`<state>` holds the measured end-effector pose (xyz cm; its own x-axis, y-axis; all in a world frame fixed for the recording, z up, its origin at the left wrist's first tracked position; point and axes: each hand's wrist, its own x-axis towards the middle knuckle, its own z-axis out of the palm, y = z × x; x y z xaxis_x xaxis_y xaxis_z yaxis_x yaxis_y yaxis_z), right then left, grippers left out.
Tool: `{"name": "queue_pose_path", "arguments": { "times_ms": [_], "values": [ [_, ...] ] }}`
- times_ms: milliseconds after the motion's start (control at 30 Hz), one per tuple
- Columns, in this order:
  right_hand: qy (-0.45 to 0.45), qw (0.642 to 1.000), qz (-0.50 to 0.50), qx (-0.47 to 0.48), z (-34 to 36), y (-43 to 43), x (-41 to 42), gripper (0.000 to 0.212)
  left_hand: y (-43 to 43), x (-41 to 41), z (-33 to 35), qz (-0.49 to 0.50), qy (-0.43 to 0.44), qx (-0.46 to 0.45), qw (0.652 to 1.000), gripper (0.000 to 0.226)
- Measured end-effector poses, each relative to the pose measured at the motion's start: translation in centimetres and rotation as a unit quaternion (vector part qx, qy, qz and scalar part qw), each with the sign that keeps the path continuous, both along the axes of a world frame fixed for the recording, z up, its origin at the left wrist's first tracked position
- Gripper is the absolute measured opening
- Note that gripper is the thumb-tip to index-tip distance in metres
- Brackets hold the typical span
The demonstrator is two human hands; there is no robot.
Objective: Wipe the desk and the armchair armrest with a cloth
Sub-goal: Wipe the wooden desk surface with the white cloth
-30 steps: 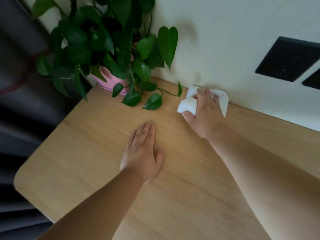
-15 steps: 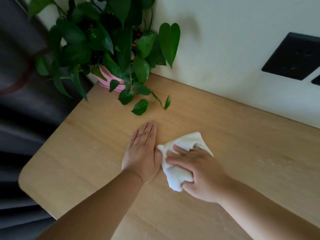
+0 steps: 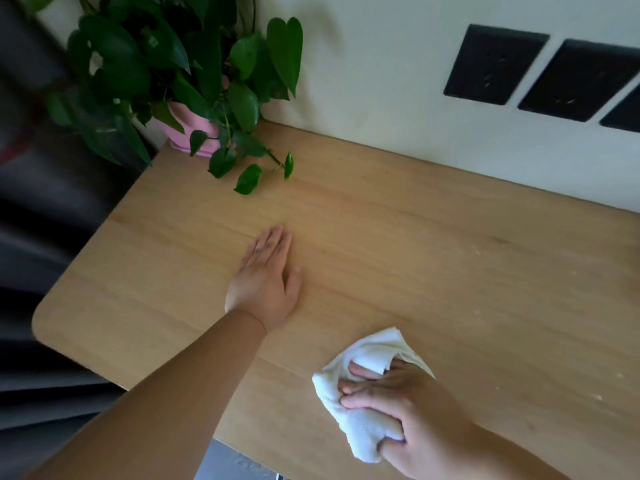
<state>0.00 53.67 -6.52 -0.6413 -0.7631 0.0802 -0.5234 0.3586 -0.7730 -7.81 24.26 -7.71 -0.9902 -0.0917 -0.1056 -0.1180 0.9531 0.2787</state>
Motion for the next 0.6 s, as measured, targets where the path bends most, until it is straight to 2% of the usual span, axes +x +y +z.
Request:
{"name": "queue_pose_path", "arguments": {
  "times_ms": [67, 133, 167, 233, 300, 367, 500, 600],
  "values": [
    [-0.083, 0.994, -0.067, -0.032, 1.7, -0.1, -0.7, 0.045, 0.9, 2.0, 0.1, 0.025, 0.005, 0.033, 0.999, 0.065],
    [-0.197, 0.966, -0.15, -0.074, 3.7, -0.2, -3.0, 0.045, 2.2, 2.9, 0.3, 0.026, -0.001, 0.067, 0.997, 0.065],
    [-0.212, 0.95, -0.207, -0.095, 4.6, -0.1, -4.7, 0.042, 3.1, 2.8, 0.4, 0.018, -0.002, 0.083, 0.996, 0.065],
    [-0.171, 0.928, -0.311, -0.117, 6.1, 0.5, -9.1, 0.03, 5.1, 2.1, 0.6, -0.009, -0.005, 0.102, 0.995, 0.066],
    [-0.12, 0.914, -0.366, -0.126, 7.5, 1.3, -13.8, 0.018, 7.0, 1.1, 0.5, -0.038, -0.013, 0.082, 0.996, 0.067],
    [-0.073, 0.926, -0.347, -0.127, 8.1, 2.2, -18.3, 0.018, 8.2, 0.5, 0.2, -0.052, -0.025, 0.025, 0.998, 0.069],
    [0.036, 0.953, -0.298, 0.045, 6.0, 5.1, -25.1, 0.042, 8.5, 0.5, -0.7, -0.05, -0.008, -0.027, 0.998, 0.07],
    [0.043, 0.968, -0.213, 0.122, 3.5, 6.7, -27.5, 0.048, 8.5, 0.3, -1.0, -0.049, 0.002, -0.044, 0.998, 0.069]
  ]
}}
